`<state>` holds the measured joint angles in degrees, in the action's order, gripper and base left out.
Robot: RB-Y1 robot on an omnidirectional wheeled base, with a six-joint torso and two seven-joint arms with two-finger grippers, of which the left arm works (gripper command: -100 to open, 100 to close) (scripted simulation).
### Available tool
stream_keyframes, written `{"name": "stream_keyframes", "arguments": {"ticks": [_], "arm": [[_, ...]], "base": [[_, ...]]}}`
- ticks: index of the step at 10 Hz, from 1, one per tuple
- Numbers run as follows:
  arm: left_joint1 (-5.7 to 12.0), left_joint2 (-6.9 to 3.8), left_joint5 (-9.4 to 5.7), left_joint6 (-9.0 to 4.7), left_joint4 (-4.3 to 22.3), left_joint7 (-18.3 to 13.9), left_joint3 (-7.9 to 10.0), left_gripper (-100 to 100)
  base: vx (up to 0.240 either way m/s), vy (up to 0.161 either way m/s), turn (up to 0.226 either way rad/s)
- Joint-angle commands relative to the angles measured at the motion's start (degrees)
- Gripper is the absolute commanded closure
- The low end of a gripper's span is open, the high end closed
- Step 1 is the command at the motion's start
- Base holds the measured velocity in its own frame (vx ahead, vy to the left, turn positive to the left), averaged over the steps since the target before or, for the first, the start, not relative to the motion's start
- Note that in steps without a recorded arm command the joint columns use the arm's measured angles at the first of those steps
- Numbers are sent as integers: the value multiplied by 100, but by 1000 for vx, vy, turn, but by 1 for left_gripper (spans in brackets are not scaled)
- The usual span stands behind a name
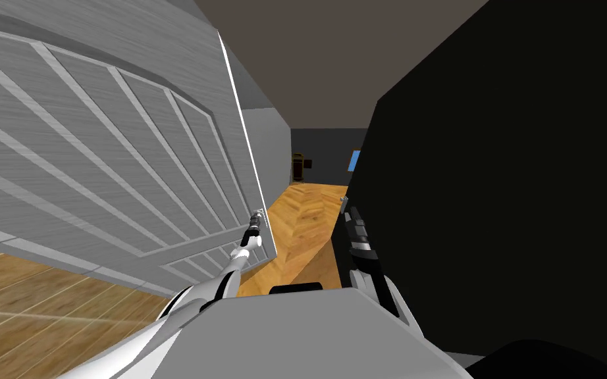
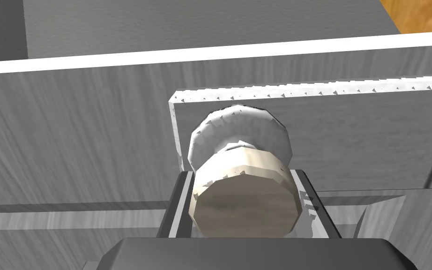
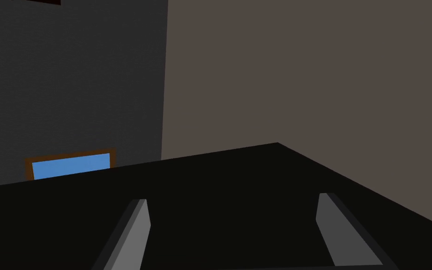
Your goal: Push the door open
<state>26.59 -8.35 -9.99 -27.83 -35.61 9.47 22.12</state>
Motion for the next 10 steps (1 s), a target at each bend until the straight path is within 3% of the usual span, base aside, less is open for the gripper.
{"name": "stream_keyframes", "arguments": {"ticks": [1, 4, 10], "arm": [[1, -102, -45, -52, 71, 16, 119, 100], [-5, -126, -66, -51, 73, 35, 174, 100], [-36, -257, -183, -41, 86, 140, 481, 100]], "base": [[190, -73, 78], [121, -47, 38], [162, -70, 56]]}}
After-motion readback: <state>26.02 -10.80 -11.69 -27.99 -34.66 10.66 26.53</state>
